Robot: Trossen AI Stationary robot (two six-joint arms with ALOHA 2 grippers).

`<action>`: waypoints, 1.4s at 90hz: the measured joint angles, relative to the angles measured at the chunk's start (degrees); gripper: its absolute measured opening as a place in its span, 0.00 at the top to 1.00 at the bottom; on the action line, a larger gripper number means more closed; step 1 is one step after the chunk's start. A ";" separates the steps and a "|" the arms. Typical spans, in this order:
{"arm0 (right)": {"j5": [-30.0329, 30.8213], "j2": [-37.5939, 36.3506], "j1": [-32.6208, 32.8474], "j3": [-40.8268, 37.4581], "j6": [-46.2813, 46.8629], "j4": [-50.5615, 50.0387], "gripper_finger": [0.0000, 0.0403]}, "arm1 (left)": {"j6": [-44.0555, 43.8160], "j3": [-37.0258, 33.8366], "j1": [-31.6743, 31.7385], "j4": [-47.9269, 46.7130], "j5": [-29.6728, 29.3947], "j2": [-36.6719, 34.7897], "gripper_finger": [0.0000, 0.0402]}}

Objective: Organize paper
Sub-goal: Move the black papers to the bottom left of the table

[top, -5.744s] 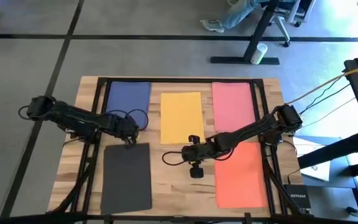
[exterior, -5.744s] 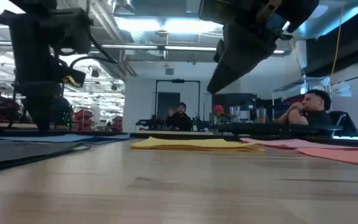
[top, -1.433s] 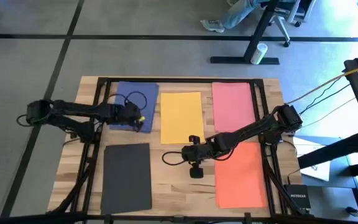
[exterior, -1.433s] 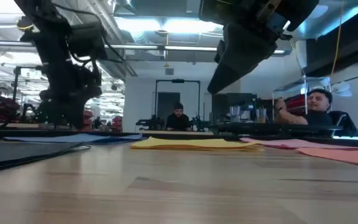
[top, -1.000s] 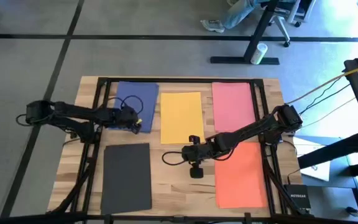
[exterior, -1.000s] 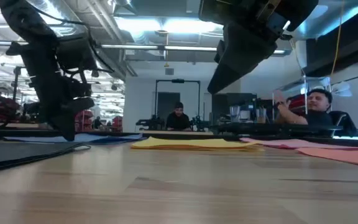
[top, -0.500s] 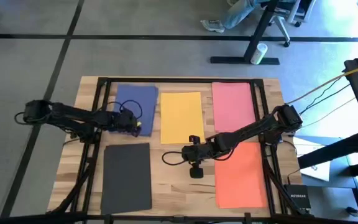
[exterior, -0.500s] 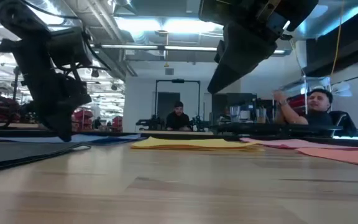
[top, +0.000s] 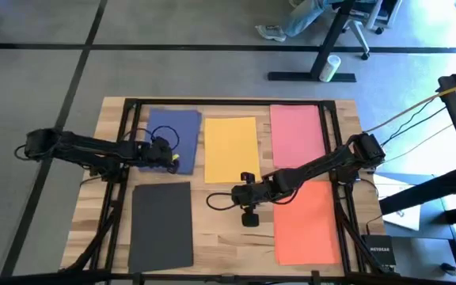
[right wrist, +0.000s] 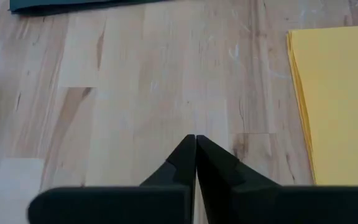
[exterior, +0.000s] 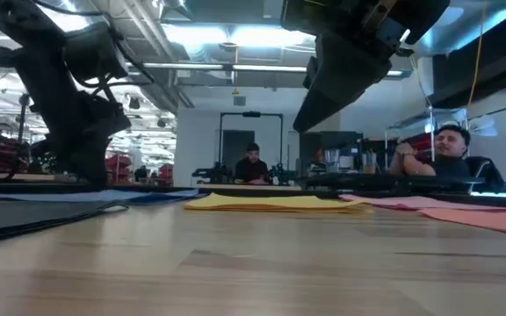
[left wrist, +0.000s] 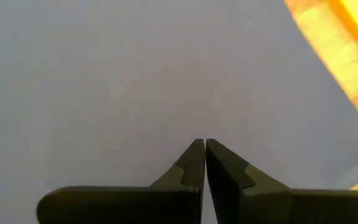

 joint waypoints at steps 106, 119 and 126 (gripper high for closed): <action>0.49 0.00 -0.03 0.00 -0.33 0.04 1.00 | 15.54 7.87 -0.13 21.44 2.83 11.10 1.00; 0.94 0.00 -0.06 0.00 -0.33 0.04 1.00 | 15.52 10.55 0.82 21.41 2.83 14.93 1.00; 0.94 0.00 -0.06 0.00 -0.33 0.07 1.00 | 15.39 11.56 1.79 21.37 2.81 16.75 1.00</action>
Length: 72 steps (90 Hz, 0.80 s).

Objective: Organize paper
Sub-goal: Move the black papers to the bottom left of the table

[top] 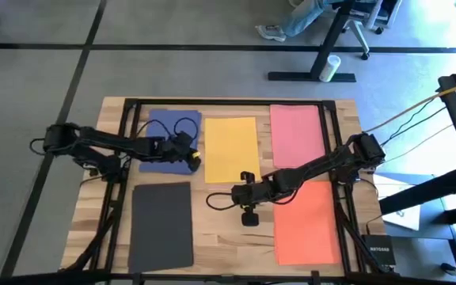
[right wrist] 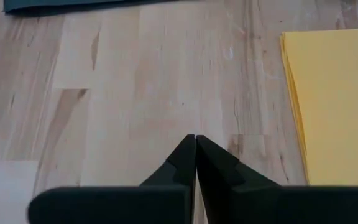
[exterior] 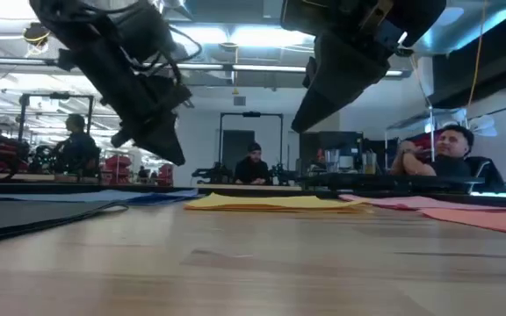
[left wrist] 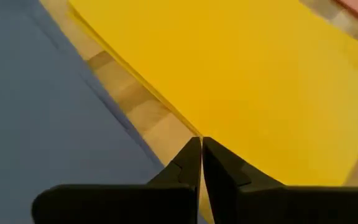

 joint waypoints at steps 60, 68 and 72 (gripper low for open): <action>0.00 0.00 0.00 0.00 0.09 -0.11 1.00 | -0.02 1.60 5.06 2.53 -1.11 4.52 1.00; 0.00 0.00 0.00 0.00 0.09 -0.11 1.00 | 0.11 1.66 5.06 3.86 -1.09 4.99 1.00; 0.00 0.00 0.00 0.00 0.11 -0.12 1.00 | 0.11 1.62 5.07 4.15 -1.09 5.51 1.00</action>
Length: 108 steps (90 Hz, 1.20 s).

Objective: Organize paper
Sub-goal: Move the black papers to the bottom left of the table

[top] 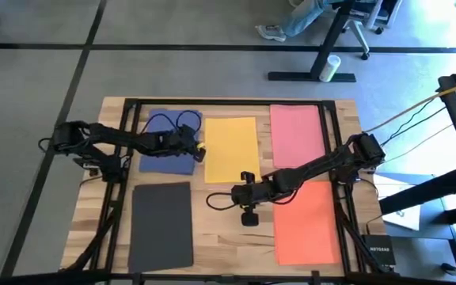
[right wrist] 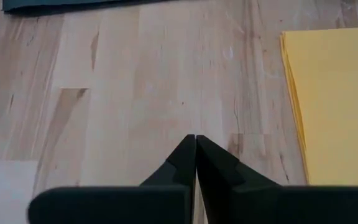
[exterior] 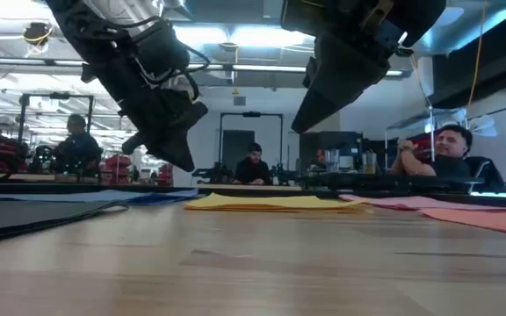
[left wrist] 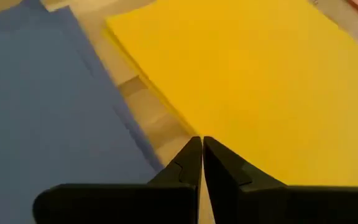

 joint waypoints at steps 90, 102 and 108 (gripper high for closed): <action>0.59 0.00 0.00 0.00 0.02 0.05 1.00 | -1.09 -0.02 1.23 3.41 -1.07 6.77 1.00; 0.60 0.00 0.00 0.00 0.02 0.07 1.00 | -1.37 -0.02 1.22 3.39 -1.75 6.77 1.00; 0.60 0.00 0.00 0.00 0.02 0.07 1.00 | -1.41 0.19 1.23 2.98 -2.81 6.77 1.00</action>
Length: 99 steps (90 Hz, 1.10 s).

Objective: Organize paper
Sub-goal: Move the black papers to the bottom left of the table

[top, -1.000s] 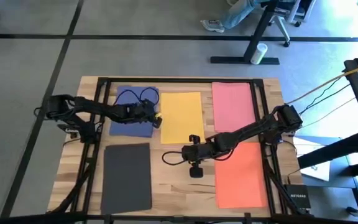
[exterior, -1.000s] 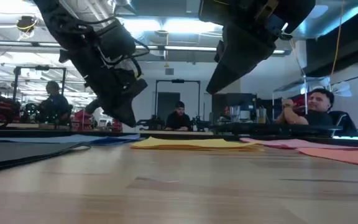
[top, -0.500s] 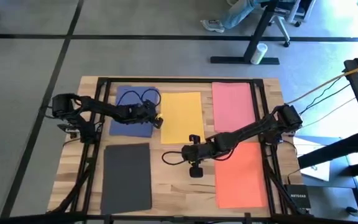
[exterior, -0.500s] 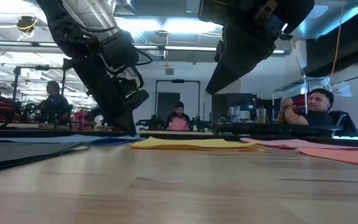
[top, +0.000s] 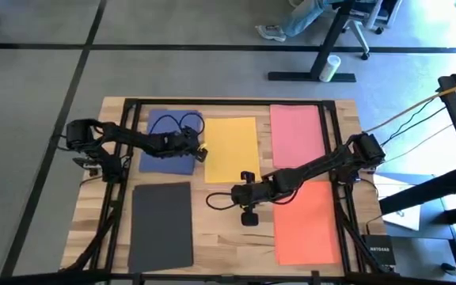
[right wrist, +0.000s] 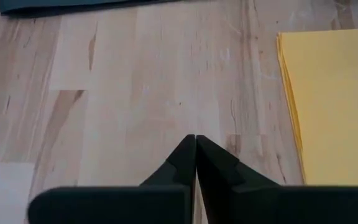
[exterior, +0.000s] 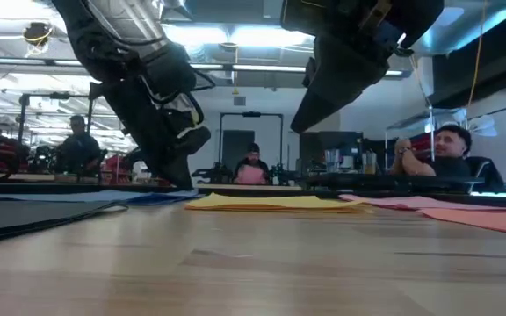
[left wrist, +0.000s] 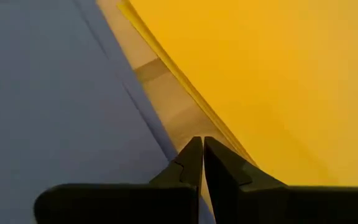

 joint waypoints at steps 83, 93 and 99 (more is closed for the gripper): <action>0.01 0.00 0.00 0.00 1.31 -0.02 1.00 | 11.90 10.80 6.93 -3.40 -4.21 11.91 1.00; 0.01 0.00 0.00 0.00 1.31 -0.02 1.00 | 12.10 10.87 7.90 -2.87 -4.37 12.91 1.00; 0.01 0.00 0.00 0.00 1.31 -0.02 1.00 | 12.47 10.95 8.22 -2.50 -4.72 13.43 1.00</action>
